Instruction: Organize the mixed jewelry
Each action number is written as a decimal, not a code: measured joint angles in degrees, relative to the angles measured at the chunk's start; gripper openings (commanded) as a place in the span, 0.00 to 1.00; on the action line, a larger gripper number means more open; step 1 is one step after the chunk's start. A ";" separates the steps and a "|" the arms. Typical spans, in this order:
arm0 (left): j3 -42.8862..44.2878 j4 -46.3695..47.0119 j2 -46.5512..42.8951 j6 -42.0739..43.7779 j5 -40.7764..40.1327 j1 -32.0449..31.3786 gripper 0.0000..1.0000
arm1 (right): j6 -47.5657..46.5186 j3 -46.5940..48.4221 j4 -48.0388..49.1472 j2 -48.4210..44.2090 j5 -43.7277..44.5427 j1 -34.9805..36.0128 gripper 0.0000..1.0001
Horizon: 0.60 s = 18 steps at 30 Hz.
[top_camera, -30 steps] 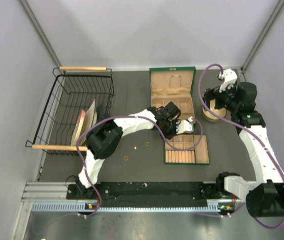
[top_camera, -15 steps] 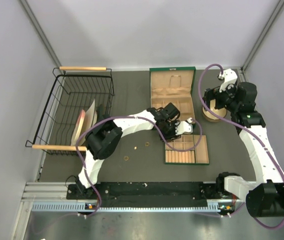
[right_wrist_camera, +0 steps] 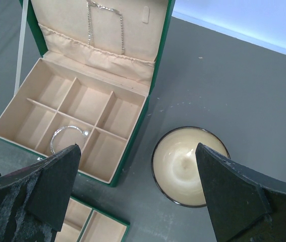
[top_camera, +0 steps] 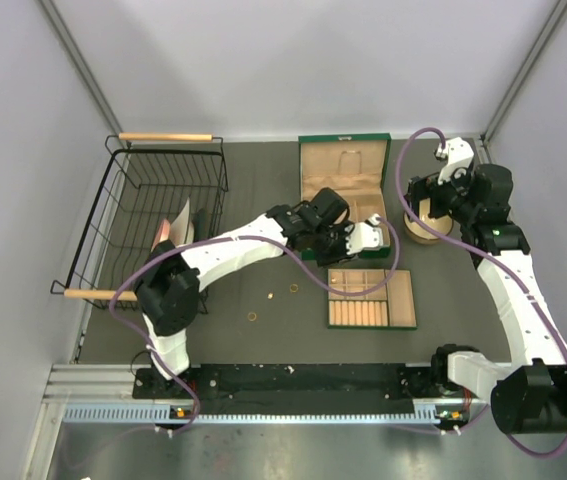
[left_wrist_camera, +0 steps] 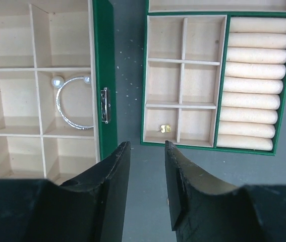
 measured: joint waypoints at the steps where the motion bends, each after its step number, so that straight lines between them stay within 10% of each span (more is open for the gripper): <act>1: -0.37 0.31 -0.33 -0.07 -0.20 0.00 0.38 | 0.00 0.00 0.00 0.00 0.00 0.00 0.99; 18: -19.45 1.16 -10.67 0.13 -1.18 10.21 0.37 | -0.04 0.00 0.00 0.11 -0.66 0.00 0.99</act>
